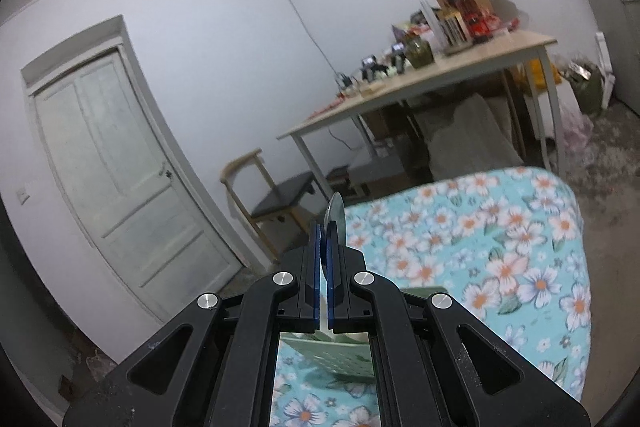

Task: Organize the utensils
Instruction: 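Open the left gripper to drop its spoon into the holder while the right releases its spoon, then move the right gripper to the wooden chopsticks and close on them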

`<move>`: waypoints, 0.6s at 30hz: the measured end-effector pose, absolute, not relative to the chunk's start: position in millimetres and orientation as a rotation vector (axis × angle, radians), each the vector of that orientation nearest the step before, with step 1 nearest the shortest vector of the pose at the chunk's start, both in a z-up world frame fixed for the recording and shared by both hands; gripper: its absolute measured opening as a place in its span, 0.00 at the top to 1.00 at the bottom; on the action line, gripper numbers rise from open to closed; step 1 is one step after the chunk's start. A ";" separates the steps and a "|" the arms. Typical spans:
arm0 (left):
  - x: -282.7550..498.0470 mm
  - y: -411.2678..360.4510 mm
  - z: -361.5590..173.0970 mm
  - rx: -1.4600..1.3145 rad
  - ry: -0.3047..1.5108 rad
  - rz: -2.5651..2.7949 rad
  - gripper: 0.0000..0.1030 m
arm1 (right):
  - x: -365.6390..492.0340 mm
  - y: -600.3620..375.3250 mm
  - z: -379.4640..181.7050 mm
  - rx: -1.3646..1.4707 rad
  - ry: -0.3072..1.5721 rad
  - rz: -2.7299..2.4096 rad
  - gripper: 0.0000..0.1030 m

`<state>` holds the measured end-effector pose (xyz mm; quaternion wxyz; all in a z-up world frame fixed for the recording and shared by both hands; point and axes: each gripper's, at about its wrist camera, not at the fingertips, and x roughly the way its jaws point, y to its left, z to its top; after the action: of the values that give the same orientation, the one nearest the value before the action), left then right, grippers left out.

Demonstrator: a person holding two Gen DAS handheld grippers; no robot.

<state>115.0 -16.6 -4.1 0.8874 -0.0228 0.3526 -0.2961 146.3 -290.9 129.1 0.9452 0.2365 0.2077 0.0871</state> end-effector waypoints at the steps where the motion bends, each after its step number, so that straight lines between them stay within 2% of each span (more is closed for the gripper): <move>1: 115.0 -16.4 -4.6 -0.049 0.734 -0.614 0.54 | 148.0 -290.6 124.2 0.484 0.434 0.174 0.99; 6: 116.8 -15.9 -5.9 -0.053 0.738 -0.612 0.54 | 156.2 -287.3 100.9 0.483 0.509 0.155 0.99; 9: 116.8 -16.0 -6.2 -0.052 0.738 -0.612 0.54 | 156.9 -285.8 92.6 0.478 0.543 0.141 0.94; 11: 117.0 -16.4 -6.2 -0.050 0.738 -0.612 0.54 | 156.9 -285.7 90.7 0.474 0.550 0.133 0.90; 13: 116.9 -16.8 -6.3 -0.049 0.739 -0.611 0.54 | 154.3 -286.9 91.5 0.475 0.546 0.123 0.78; 18: 116.9 -16.9 -6.5 -0.048 0.739 -0.613 0.54 | 148.4 -292.5 95.2 0.474 0.529 0.107 0.72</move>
<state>116.9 -16.9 -6.5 0.8867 -0.0230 0.3555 -0.2947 148.4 -292.5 95.2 0.9362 0.2320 0.2587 0.0522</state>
